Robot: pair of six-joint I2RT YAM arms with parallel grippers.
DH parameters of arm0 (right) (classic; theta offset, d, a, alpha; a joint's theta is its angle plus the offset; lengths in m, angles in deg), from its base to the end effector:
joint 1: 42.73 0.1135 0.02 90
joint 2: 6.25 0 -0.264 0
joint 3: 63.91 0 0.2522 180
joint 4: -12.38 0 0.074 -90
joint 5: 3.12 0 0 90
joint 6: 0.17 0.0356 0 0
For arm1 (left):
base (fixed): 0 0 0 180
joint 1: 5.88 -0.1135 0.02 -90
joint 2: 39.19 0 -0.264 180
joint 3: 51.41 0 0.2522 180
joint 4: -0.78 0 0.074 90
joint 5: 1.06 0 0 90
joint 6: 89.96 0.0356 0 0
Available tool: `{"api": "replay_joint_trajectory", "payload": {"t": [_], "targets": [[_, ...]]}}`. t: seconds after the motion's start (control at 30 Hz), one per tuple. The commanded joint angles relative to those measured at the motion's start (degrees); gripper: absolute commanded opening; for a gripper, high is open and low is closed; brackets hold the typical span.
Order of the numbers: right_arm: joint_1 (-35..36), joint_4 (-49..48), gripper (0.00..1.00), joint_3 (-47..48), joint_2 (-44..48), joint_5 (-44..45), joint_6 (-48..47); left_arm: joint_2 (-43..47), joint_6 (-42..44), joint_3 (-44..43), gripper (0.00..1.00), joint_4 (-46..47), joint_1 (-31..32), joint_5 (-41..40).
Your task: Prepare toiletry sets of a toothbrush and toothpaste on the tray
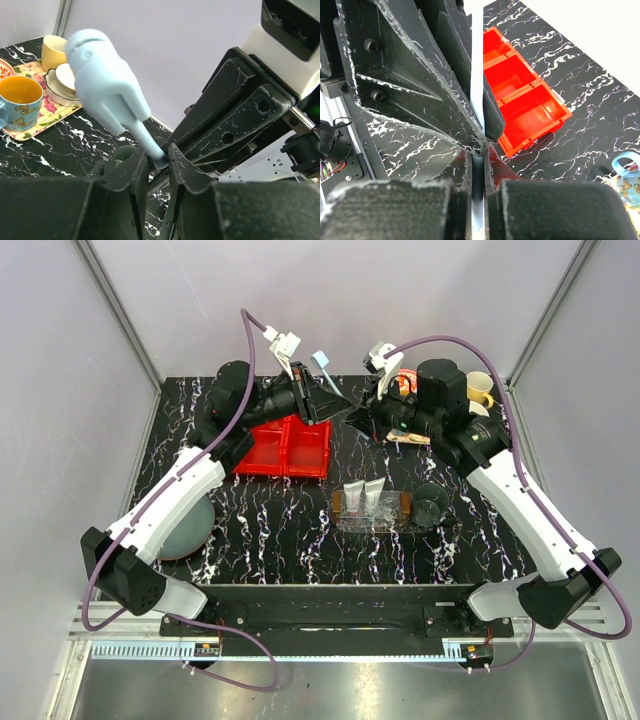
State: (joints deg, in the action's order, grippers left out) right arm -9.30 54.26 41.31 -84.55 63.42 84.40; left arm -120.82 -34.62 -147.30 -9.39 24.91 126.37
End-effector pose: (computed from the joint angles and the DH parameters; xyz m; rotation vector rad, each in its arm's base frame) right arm 0.2379 0.1740 0.4587 -0.8918 1.6432 0.7150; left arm 0.2707 -0.1865 0.4441 0.5229 1.6037 -1.3721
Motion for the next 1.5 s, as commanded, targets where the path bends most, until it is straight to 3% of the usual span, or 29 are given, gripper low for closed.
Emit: {"api": "replay_joint_trajectory", "payload": {"t": [0.0,0.1,0.23,0.37,0.5,0.7,0.93,1.47], "targets": [[-0.03,-2.81,0.0,1.35,0.25,-1.5,0.6,-0.29,-1.03,-0.75,0.2,4.31,-0.29,2.3],[-0.03,-2.81,0.0,1.0,0.26,-1.32,0.33,-0.29,-1.03,-0.58,0.11,4.58,-0.29,2.74],[-0.03,-2.72,0.11,0.3,0.61,-1.06,0.25,-0.29,-0.24,-0.75,0.0,4.93,-0.29,3.52],[-0.12,-1.06,0.37,-0.67,1.48,1.31,-1.68,0.06,3.71,-1.37,0.0,3.0,-0.37,4.67],[-0.03,0.7,0.54,-1.9,2.8,5.69,-3.97,0.33,9.51,-4.0,0.0,-1.04,-0.64,5.63],[-0.03,3.87,0.59,-2.6,5.88,7.55,-8.62,-0.55,22.6,-8.57,0.0,-11.75,-1.08,5.9],[-0.38,4.31,0.58,-1.9,8.78,7.3,-9.78,-2.05,36.3,-9.63,0.0,-21.95,-0.99,9.06],[-0.56,1.59,0.53,3.72,2.72,-3.86,-3.36,-3.54,42.3,-10.68,0.0,-26.97,2.79,10.21]]}}
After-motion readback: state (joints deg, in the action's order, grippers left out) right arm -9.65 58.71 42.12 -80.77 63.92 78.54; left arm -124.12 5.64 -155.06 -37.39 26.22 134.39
